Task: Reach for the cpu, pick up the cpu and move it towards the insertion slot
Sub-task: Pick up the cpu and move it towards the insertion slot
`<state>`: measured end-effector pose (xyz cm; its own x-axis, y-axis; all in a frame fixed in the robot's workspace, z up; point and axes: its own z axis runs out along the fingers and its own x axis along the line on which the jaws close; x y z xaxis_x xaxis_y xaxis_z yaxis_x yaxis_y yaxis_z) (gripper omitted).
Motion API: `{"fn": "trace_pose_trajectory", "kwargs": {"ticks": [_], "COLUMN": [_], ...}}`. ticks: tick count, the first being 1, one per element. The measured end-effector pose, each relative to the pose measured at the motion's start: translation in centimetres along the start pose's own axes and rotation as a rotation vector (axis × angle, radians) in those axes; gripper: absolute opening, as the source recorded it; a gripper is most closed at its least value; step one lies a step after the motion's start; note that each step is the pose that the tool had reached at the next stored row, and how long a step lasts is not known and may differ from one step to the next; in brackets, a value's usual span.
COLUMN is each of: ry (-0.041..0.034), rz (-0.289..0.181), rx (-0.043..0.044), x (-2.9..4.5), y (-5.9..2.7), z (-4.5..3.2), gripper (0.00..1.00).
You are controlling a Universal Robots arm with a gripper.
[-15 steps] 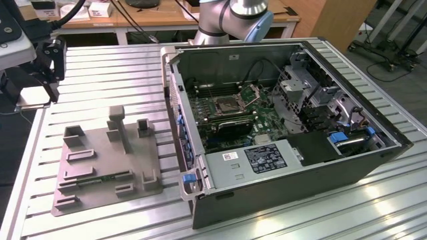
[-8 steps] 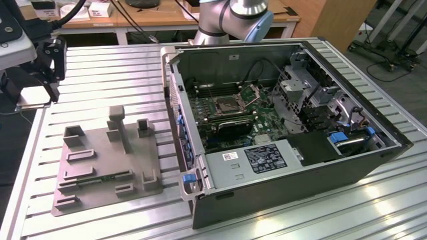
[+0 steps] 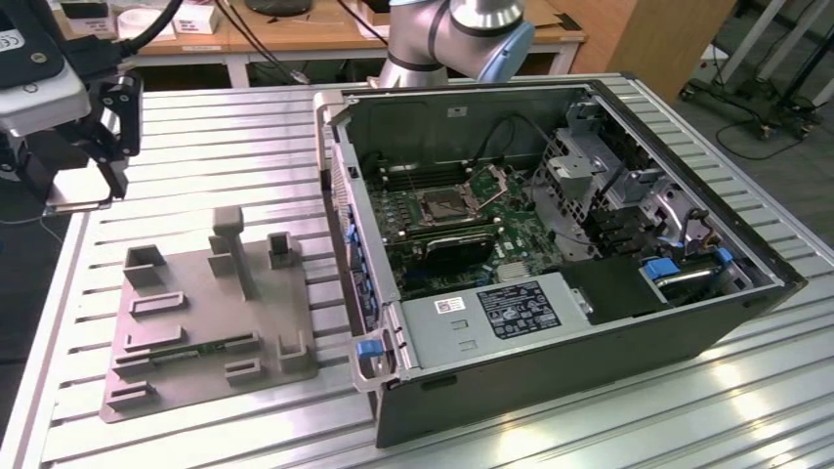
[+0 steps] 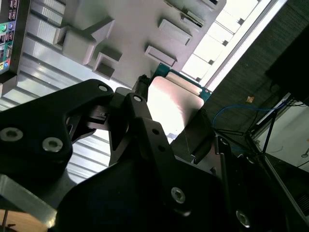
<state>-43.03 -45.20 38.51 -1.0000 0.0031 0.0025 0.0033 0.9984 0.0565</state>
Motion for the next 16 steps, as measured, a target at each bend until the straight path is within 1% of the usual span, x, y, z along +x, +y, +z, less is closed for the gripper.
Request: {"fn": "trace_pose_trajectory", "kwargs": {"ticks": [6, 14, 16], "ry": [0.0000, 0.0001, 0.0000], "rz": [0.000, 0.000, 0.000], "rx": [0.0000, 0.0000, -0.0001], "x": [-0.60, -1.63, -1.75], "y": [0.00, 0.01, 0.01], "z": [0.00, -0.01, 0.00], "gripper": [0.55, 0.55, 0.55]}}
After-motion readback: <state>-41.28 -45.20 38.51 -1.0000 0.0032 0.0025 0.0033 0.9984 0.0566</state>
